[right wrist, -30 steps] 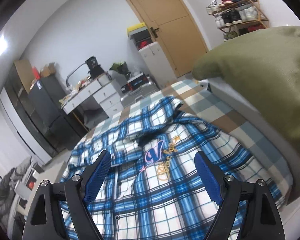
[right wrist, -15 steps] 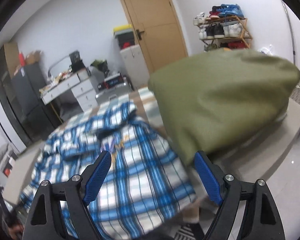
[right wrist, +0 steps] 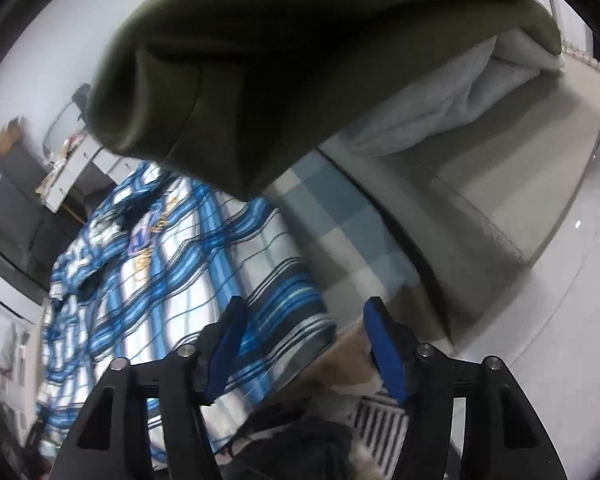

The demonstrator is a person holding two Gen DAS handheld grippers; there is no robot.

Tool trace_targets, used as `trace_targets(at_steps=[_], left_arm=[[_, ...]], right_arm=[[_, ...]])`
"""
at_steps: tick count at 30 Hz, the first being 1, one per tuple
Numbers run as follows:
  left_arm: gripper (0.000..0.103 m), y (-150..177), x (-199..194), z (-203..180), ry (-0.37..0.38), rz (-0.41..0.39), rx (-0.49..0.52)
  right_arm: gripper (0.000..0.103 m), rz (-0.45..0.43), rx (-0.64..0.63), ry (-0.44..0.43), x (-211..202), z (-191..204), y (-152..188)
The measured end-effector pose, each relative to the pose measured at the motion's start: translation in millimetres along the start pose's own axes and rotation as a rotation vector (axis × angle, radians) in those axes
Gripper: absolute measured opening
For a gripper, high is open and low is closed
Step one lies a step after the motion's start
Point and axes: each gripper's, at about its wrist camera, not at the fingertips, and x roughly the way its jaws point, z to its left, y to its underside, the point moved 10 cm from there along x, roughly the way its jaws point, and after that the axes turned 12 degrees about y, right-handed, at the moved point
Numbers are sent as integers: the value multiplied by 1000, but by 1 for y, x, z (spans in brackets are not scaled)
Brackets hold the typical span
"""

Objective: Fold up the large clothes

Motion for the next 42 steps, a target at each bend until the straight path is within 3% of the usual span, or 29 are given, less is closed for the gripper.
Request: trace_targets(at_steps=[1,2,3,4,11,17,20,25,29,35,42], left_arm=[[1,-1,-1,-1,3,-3,2],[1,-3,-2,-3,7,-8,4],[1,-4,-4,-4,13,-14,7],[1,-6,-5,-6,22,-20,7],[0,-28,-34,-22,148,-59,0],[0,-55,-60,-36,255,-105,-26],[0,-82,-59,-44,297,-124,-18],[0,-146,-27,-57,360,-148,-6],[0,-190,9,-56,328,-145,10],[0,-250,97,-19,194,-93,-65],[2,-257,198,25,53,47,-162]], right_arm=[[28,3,-22,-16,0,4,2],[21,5,-52,-26,0,11,3],[6,3,-85,-33,0,19,4],[2,-7,-113,-34,-2,25,4],[2,-152,-161,-144,-59,51,-9],[2,-227,-117,-236,-105,54,-24],[2,-242,-109,-282,-115,64,-41],[2,-264,-131,-281,-109,100,-86],[2,-270,-106,-251,-89,134,-139],[2,-273,-48,-160,-35,177,-224],[2,-270,-132,38,52,225,-280]])
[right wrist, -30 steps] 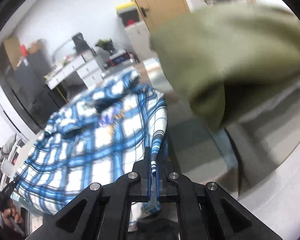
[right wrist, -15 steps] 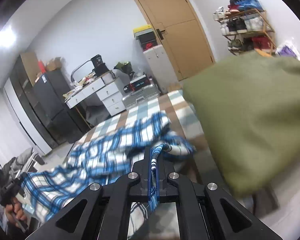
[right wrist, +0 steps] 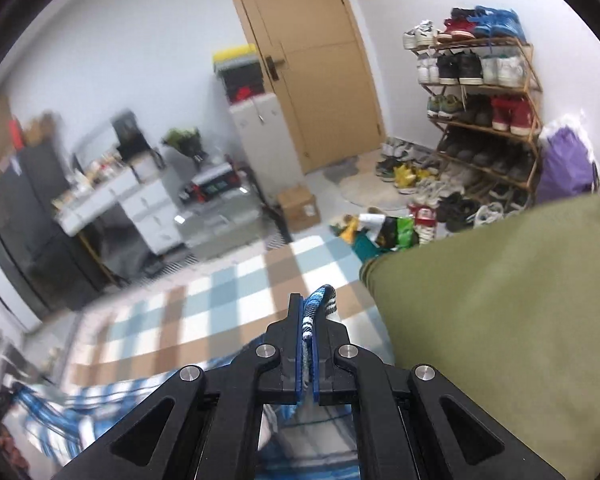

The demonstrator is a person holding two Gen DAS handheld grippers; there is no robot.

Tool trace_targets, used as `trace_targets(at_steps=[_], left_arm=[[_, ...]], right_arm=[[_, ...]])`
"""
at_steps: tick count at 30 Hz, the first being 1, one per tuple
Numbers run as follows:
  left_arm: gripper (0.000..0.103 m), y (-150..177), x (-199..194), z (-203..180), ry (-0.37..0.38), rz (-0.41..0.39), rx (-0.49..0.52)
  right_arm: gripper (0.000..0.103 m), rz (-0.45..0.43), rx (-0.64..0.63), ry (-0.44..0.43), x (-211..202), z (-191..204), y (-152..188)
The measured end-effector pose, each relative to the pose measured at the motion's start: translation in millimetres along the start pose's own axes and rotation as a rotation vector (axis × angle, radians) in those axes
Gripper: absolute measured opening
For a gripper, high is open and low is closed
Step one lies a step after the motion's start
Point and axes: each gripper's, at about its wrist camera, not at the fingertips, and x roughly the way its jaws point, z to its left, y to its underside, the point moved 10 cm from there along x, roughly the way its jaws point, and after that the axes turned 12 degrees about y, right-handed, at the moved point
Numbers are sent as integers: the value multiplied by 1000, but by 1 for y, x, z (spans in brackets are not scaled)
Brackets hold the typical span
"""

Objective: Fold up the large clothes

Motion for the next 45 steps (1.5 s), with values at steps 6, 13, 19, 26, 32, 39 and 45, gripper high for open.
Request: trace_targets(at_steps=[6,13,19,26,32,39,45], left_arm=[[16,30,26,21,-106,123,11],[60,59,-40,-2,-132,86,80],[60,126,-80,-33,52,99,-5],[60,169,-73,-53,199,135,-201],[60,171,-52,-68,215,184,-245],[62,194,-34,-79,348,294,-356],[65,176,-22,-82,373,253,-415]], right_arm=[[39,113,-164,135,64,24,30],[57,43,-167,101,3,8,66],[65,96,42,-30,-50,-8,117],[65,331,197,-106,-51,-4,196],[65,409,243,-185,-35,20,210],[66,561,366,-286,-11,28,228],[70,586,445,-385,1,40,224]])
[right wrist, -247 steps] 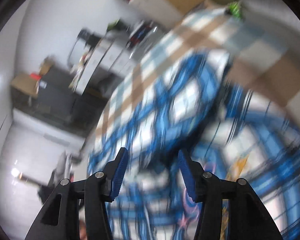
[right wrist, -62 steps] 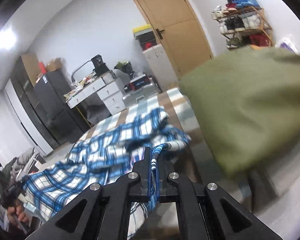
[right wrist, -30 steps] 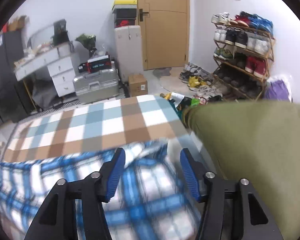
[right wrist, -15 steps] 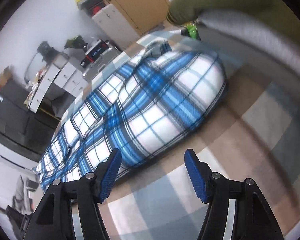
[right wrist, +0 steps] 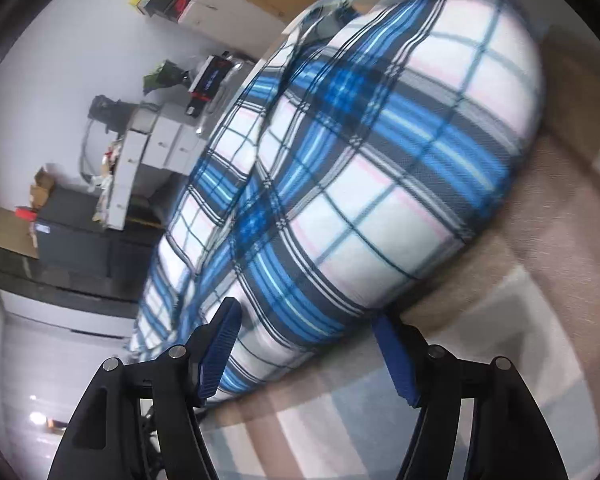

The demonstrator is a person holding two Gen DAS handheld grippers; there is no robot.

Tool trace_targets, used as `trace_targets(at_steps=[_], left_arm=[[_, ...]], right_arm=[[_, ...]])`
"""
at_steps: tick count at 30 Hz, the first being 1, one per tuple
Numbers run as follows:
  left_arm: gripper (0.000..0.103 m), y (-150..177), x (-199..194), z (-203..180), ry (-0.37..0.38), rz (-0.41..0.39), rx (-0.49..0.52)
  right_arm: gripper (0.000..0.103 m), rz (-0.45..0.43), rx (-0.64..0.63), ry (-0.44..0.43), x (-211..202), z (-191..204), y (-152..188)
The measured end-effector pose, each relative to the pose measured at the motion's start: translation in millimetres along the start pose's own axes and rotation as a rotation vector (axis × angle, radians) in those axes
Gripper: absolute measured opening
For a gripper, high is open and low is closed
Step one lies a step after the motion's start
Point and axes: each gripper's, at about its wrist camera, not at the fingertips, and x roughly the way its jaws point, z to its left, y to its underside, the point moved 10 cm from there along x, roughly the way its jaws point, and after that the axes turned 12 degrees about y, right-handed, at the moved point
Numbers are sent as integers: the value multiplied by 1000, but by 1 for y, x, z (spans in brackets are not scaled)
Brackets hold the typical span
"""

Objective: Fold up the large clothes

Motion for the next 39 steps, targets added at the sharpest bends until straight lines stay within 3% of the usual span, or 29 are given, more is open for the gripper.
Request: trace_targets(at_steps=[5,6,7,9,10,12,15,21,24,26,27,28,30,32,34,39], left_arm=[[64,-9,8,-1,-77,-63,54],[54,-10,9,-1,-99,-89,56],[34,-9,12,1,-120,-104,53],[14,-6,22,3,-133,-106,60],[11,-5,21,3,-140,-124,62],[7,-1,12,-1,-151,-147,88],[1,14,-8,-5,-169,-161,120],[0,74,-65,4,-171,-168,193],[0,102,-70,11,-139,-92,207],[3,110,-67,12,-104,-47,196],[12,110,-68,12,-89,-38,186],[32,107,-69,13,-95,-40,179],[60,100,-78,19,-138,-68,155],[60,92,-86,23,-151,-96,153],[60,88,-91,26,-181,-97,162],[60,86,-92,34,-227,-103,159]], right_arm=[[69,-65,45,-34,7,4,-21],[61,-86,40,-18,8,3,-24],[42,-105,24,27,9,1,-25],[22,-124,-13,69,12,-1,-21],[14,-132,-26,76,12,-1,-20],[8,-142,-52,79,6,-1,-16],[6,-171,-92,110,-8,-1,-8],[6,-171,-136,153,-52,-23,32],[6,-150,-131,162,-74,-50,56],[6,-139,-97,159,-78,-62,54],[6,-136,-83,161,-79,-66,52],[7,-136,-76,164,-79,-66,49],[10,-147,-63,165,-79,-65,44],[15,-130,-54,174,-75,-65,43],[27,-95,-43,156,-71,-69,48],[31,-67,-10,117,-69,-73,49]])
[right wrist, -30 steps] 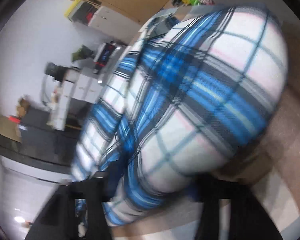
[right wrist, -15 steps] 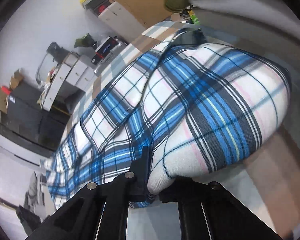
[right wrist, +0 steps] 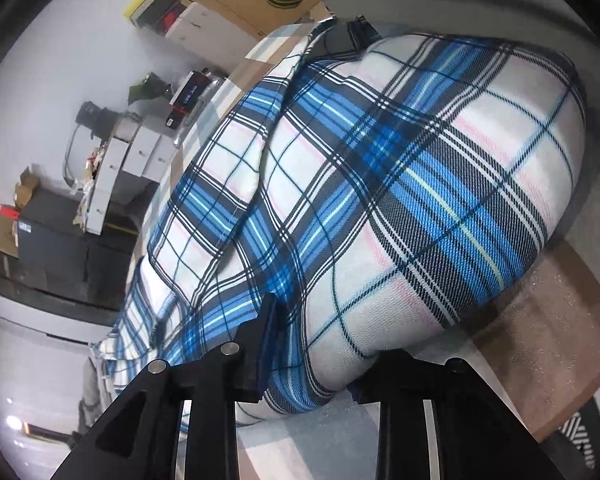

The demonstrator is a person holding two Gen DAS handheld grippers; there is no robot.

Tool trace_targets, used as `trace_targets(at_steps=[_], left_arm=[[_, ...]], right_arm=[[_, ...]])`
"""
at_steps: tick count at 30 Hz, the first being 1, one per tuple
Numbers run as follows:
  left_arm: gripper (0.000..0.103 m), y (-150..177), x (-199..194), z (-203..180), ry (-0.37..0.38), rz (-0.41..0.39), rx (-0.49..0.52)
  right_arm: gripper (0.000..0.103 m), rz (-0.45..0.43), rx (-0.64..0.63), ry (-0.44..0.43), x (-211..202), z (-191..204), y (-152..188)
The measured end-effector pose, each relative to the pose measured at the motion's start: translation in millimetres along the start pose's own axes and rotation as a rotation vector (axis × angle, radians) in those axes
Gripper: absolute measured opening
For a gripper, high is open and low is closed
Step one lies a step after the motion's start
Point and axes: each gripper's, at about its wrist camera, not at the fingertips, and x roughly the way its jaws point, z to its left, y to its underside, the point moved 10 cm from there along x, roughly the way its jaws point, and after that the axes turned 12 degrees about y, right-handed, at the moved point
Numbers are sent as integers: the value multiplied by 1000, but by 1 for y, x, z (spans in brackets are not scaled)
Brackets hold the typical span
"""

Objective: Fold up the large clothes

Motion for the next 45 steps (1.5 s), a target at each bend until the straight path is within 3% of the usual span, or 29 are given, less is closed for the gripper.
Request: trace_targets(at_steps=[11,17,18,19,20,22,27,34,41,45], left_arm=[[60,-6,22,-15,-120,-12,109],[60,-14,30,-14,-107,-25,92],[48,-19,33,-15,-90,-43,77],[19,-20,35,-14,-79,-51,64],[10,-20,40,-13,-69,-41,58],[3,-20,39,-14,-52,-63,51],[1,-17,25,-15,-50,-127,88],[0,-12,4,-15,-69,-163,140],[0,14,-7,-17,-72,-111,184],[13,23,-15,-17,-86,-34,244]], right_arm=[[35,52,30,-55,2,-8,11],[36,44,10,-46,1,-5,12],[36,40,1,-38,1,-4,13],[36,35,-8,-28,2,-3,13],[36,30,-16,-22,2,-1,13],[35,16,-42,-7,3,2,13],[13,-33,-87,27,4,7,8],[8,-22,-71,3,-3,2,8],[7,-35,-126,31,-28,-12,26],[25,13,-199,77,-39,-8,35]])
